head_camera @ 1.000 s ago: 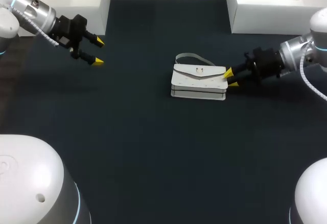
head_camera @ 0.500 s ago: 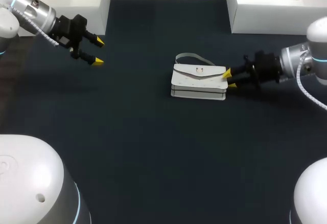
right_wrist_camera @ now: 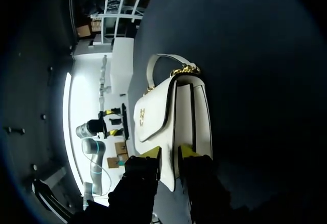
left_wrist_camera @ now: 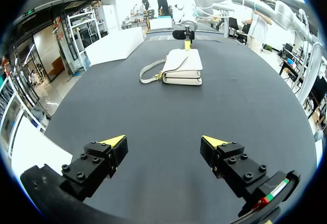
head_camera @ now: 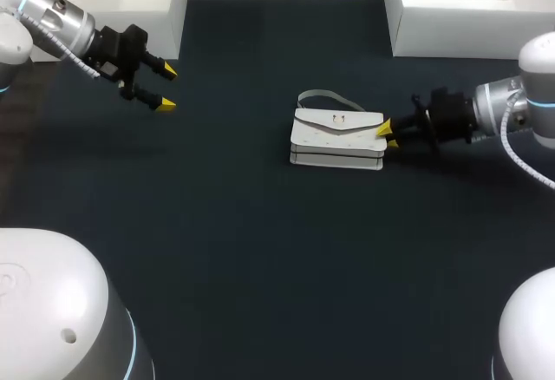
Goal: Pick up the bag, open it, inspect its contents, close it, and place it on the opposite side
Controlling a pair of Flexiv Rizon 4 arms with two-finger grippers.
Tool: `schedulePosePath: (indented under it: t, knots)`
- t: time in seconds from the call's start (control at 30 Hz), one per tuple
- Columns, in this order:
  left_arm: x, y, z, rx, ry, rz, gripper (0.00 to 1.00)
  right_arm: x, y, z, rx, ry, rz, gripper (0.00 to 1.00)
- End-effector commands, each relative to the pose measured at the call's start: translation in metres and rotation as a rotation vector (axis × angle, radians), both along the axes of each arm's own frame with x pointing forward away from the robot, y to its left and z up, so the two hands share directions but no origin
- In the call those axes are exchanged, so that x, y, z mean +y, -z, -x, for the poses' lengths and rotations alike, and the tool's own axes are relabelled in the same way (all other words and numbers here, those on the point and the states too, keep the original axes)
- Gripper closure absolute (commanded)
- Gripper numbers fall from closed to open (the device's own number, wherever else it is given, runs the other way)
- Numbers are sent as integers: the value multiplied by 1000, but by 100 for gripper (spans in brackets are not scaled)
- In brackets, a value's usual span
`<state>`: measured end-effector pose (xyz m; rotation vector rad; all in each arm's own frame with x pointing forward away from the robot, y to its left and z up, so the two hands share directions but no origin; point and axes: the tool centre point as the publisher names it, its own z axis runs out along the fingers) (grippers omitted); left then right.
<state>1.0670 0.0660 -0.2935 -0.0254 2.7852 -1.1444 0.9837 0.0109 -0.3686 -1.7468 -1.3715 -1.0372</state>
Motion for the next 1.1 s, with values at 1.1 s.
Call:
schedulePosePath:
  t: [1.1]
  knots:
    - [0, 1, -1, -2, 1, 4, 0, 87, -5, -43, -15, -183, -100, 100]
